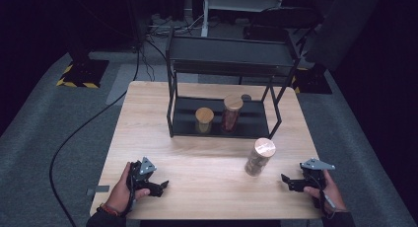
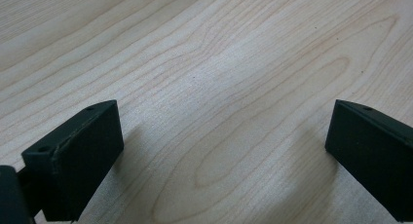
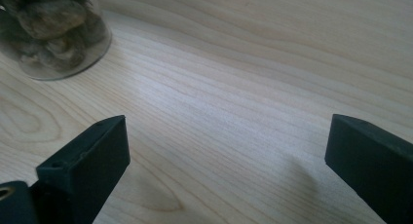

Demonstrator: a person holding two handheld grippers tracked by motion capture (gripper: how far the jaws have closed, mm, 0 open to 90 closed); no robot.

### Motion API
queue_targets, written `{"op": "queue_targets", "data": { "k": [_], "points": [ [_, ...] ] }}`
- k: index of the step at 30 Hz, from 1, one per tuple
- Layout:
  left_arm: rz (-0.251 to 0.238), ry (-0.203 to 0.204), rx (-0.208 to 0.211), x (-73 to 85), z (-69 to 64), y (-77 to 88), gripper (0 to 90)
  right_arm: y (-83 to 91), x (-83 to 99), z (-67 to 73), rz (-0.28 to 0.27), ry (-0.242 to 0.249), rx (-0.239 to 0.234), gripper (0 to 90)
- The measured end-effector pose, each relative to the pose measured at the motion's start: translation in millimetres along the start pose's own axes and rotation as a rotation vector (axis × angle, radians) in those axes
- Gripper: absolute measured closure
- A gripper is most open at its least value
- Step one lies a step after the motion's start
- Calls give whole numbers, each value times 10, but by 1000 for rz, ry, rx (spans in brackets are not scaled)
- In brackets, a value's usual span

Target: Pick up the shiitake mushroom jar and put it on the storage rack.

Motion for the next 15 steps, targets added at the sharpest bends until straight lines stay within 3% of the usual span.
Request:
{"op": "queue_targets", "data": {
  "k": [15],
  "points": [
    [0,0,0,0,0,0,2,118,-139,118,-50,57,-36,23]
  ]
}}
Point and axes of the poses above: each handheld gripper's, and its own axes: y roughly backward along the jaws, x roughly out of its underside, z roughly to its left, the point moved 5 cm from there along -y, roughly forward along the jaws, and after that the axes turned 11 degrees about y, right-handed, at the moved point
